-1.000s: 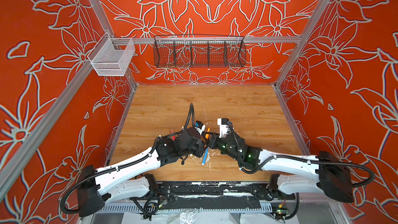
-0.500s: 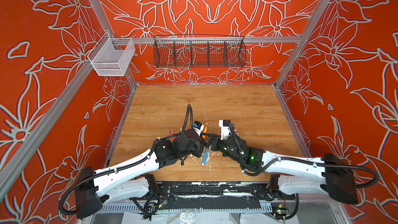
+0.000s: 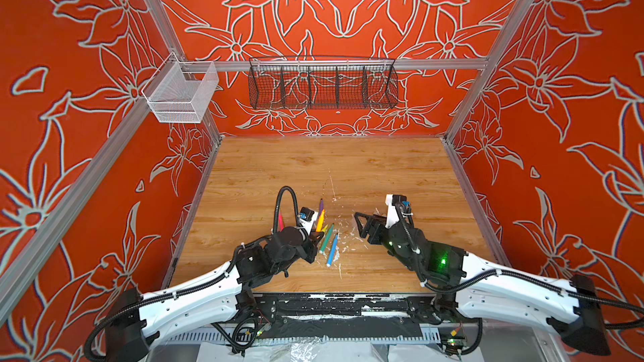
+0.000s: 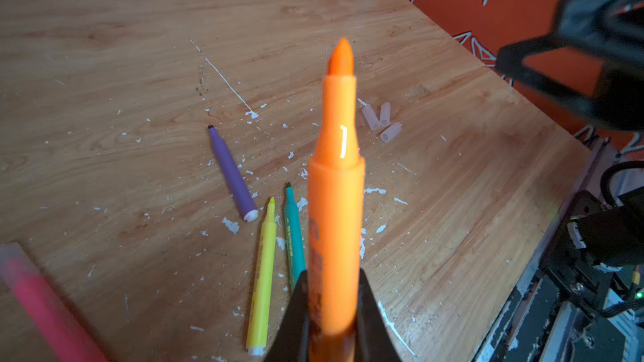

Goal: Insert pens into pen caps
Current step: Pick up a pen from the center of the table.

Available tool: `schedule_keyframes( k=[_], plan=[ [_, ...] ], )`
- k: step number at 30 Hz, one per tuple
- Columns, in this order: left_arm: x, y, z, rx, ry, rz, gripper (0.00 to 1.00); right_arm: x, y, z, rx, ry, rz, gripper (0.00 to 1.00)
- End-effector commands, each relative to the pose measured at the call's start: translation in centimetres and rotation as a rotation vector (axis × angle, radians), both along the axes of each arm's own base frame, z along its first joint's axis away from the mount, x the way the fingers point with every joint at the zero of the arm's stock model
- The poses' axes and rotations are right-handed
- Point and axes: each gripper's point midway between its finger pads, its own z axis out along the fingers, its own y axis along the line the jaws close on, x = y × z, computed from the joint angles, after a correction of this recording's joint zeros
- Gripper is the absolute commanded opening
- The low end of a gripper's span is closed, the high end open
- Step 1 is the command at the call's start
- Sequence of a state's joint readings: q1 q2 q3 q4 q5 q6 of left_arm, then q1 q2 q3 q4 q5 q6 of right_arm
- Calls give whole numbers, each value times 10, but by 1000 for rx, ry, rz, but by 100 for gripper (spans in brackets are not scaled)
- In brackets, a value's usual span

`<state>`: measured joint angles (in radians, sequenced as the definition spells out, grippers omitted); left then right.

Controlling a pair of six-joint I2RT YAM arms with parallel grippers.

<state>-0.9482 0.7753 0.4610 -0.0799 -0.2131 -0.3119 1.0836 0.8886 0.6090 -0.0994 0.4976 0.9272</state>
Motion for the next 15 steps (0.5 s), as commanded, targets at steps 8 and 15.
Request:
schedule_keyframes(
  k=[8,15],
  plan=[
    [-14,34,16,-9,-118,9,0,24,-3,-63,-286,186,-33,75],
    [-20,47,13,-19,-141,24,0,38,8,-95,-396,277,-17,73]
  ],
)
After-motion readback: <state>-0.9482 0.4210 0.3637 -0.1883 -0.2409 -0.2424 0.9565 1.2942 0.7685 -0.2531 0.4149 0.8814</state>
